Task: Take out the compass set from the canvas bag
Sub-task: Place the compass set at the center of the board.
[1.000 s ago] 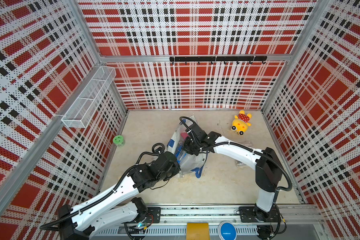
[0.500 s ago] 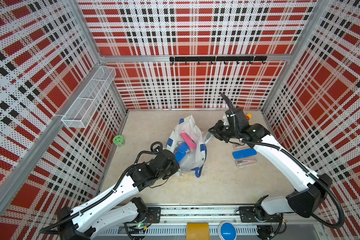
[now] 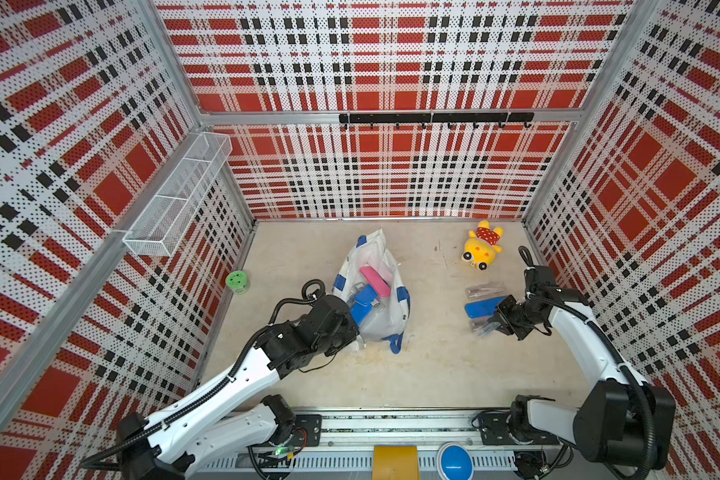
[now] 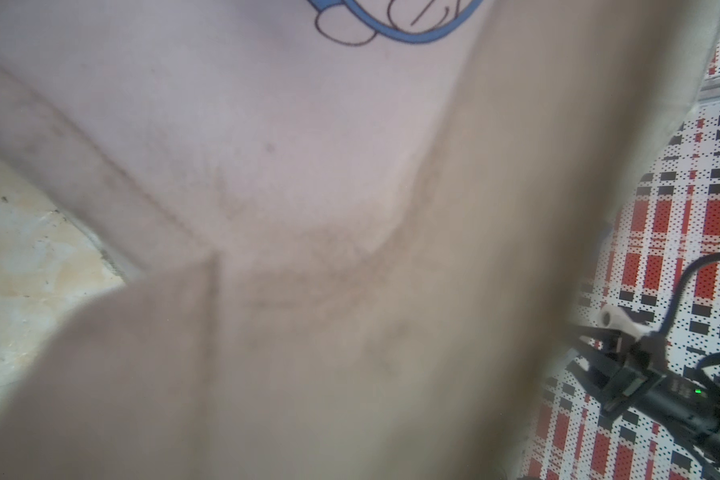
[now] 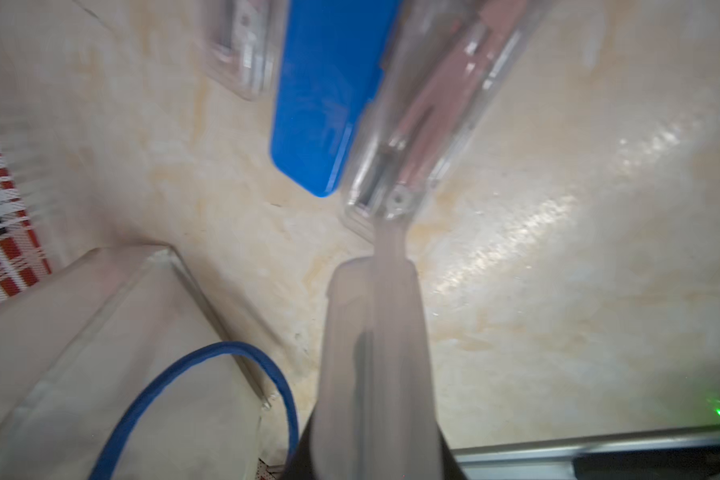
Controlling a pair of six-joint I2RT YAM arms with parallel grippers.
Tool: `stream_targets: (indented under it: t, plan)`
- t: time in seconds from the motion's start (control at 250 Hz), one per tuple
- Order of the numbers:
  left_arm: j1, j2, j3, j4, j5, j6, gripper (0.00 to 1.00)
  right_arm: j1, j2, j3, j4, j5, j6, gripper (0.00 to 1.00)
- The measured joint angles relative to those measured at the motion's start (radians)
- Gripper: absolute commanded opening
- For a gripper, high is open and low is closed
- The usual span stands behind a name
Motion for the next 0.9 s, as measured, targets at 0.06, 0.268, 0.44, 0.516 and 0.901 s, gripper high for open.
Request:
stream_targets:
  t: [0.06,0.268,0.44,0.516,0.901]
  plan:
    - [0.003,0.000,0.000,0.001,0.001,0.001,0.00,-0.020,0.013,-0.029,-0.006,0.000,-0.024,0.00]
    - [0.014,-0.003,0.000,0.006,0.004,0.003,0.00,-0.140,0.079,-0.156,0.010,-0.026,-0.055,0.02]
    - [0.029,-0.022,-0.004,0.006,0.003,0.003,0.00,-0.180,0.148,-0.157,0.005,0.009,-0.074,0.06]
    - [0.036,-0.034,-0.010,0.008,0.004,0.002,0.00,-0.180,0.187,-0.139,0.007,0.027,-0.075,0.10]
    - [0.063,-0.042,-0.016,0.018,0.017,0.006,0.00,-0.180,0.331,-0.070,0.047,0.060,-0.080,0.45]
